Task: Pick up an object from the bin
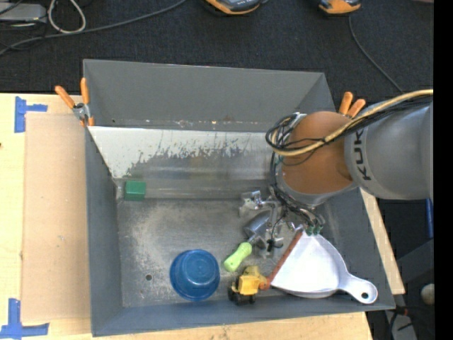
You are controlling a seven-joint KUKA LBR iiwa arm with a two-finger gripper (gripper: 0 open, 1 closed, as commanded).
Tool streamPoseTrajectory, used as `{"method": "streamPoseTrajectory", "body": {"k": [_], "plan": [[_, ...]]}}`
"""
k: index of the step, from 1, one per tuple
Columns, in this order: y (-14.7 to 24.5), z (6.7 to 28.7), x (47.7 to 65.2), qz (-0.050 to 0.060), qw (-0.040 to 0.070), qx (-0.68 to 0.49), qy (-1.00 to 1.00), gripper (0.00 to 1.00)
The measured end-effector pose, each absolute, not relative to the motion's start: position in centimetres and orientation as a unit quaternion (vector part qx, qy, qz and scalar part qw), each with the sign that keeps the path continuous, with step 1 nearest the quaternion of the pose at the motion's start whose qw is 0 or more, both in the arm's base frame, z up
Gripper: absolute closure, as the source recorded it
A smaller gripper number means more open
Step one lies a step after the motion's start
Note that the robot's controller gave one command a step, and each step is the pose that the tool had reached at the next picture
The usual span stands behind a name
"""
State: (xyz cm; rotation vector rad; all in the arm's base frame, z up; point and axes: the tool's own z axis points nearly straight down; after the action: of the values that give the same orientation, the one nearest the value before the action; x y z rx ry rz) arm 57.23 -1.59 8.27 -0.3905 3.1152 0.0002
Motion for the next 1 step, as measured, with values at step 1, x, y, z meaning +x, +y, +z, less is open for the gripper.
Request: {"method": "streamPoseTrajectory", "body": {"k": [1], "plan": [[-4.36,7.06,50.85,0.000,0.004,-0.093,0.996,1.00]]}}
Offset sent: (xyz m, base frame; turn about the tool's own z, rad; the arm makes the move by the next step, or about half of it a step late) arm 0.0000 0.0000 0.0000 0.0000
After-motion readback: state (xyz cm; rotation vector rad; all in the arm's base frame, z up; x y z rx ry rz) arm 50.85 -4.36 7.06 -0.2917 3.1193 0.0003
